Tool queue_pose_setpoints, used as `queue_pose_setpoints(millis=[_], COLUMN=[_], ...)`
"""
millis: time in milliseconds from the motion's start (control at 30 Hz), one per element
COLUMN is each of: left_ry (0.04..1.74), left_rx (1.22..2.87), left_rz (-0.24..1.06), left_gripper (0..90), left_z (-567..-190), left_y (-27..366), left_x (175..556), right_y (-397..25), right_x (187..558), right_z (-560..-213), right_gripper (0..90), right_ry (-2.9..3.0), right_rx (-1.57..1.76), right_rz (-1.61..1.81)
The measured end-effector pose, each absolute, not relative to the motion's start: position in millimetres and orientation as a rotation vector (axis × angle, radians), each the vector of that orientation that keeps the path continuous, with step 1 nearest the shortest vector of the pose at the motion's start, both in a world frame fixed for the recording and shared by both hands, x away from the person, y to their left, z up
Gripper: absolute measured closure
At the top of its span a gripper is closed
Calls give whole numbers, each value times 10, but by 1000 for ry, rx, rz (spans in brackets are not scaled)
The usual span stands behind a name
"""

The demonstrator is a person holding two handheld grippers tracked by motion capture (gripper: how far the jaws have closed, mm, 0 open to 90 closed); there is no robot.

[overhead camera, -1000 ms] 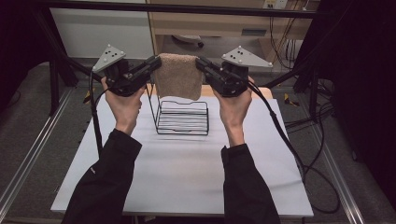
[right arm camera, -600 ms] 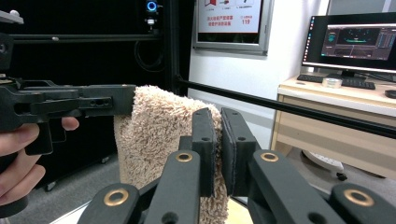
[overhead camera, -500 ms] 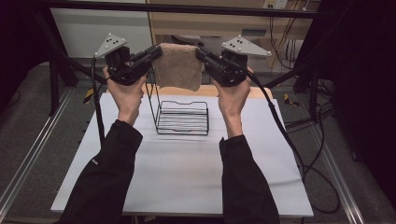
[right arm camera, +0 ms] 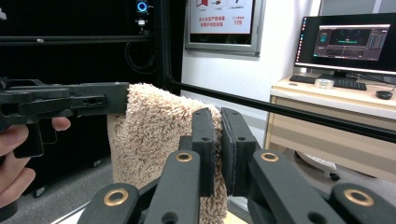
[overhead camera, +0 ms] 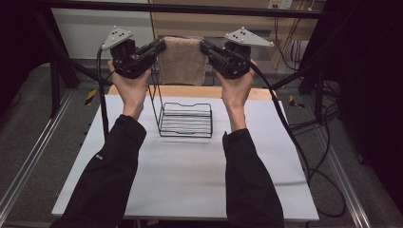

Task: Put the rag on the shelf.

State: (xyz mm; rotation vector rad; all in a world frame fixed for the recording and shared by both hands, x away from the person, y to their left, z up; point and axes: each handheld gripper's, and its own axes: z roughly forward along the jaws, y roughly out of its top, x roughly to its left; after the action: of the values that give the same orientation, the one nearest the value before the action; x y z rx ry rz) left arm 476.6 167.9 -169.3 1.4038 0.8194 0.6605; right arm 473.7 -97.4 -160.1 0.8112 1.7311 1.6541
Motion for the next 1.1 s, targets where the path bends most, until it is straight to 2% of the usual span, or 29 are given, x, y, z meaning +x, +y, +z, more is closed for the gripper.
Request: queue_pose_setpoints(millis=[533, 1100], left_ry=[853, 844], left_rx=[1421, 1480], left_rz=[666, 636], left_gripper=[837, 836], left_z=[-1856, -2165], left_y=[1706, 1750], left_x=[4969, 4830], right_y=[-911, -933], right_x=[5025, 4920], right_z=[-1706, -1989], right_gripper=[849, 847], right_ry=[1773, 1860], right_rx=[823, 840], right_rz=[1608, 1589])
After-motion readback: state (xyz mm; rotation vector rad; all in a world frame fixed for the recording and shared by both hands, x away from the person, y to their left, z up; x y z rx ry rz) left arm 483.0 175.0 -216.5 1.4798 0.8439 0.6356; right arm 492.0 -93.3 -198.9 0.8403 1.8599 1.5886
